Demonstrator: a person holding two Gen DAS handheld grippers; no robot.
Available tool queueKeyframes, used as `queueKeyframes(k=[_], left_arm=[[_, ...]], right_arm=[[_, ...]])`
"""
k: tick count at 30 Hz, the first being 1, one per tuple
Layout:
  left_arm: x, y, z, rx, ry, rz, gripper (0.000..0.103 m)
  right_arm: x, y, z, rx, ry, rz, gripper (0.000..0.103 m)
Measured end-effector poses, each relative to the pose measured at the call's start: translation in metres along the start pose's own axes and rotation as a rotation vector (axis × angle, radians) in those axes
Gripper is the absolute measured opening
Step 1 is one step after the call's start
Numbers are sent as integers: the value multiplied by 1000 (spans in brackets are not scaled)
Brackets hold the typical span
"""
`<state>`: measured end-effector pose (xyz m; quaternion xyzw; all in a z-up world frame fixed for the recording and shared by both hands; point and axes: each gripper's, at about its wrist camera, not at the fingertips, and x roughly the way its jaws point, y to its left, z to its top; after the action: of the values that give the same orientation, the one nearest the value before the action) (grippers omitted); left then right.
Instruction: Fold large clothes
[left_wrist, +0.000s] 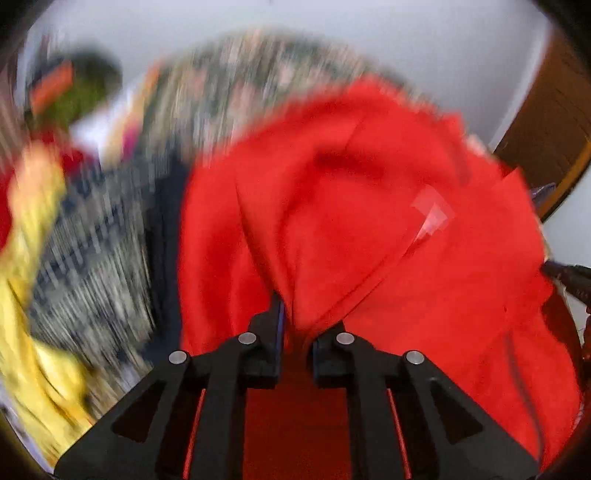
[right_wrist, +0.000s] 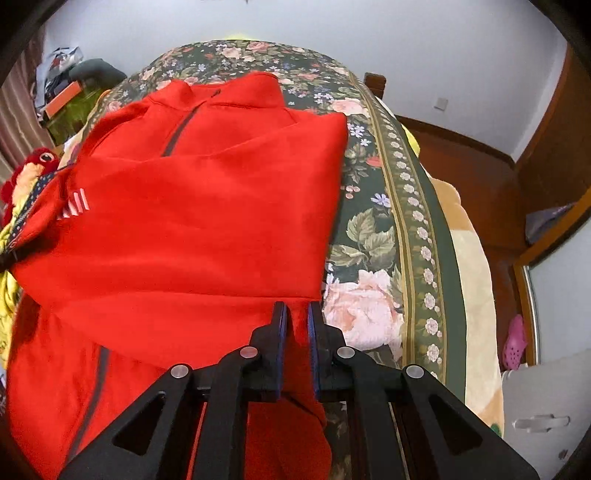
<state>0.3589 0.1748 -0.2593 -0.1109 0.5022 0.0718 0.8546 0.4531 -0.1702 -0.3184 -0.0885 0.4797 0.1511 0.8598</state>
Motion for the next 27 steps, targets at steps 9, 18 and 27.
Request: queueKeyframes(k=[9, 18, 27], left_arm=[[13, 29, -30, -28, -6, 55, 59], [-15, 91, -56, -307, -37, -38, 78], [-47, 57, -51, -107, -81, 95, 78]], right_arm=[[-2, -17, -15, -9, -5, -152, 95], [6, -26, -23, 43, 13, -107, 98], [-3, -24, -19, 56, -29, -215, 98]])
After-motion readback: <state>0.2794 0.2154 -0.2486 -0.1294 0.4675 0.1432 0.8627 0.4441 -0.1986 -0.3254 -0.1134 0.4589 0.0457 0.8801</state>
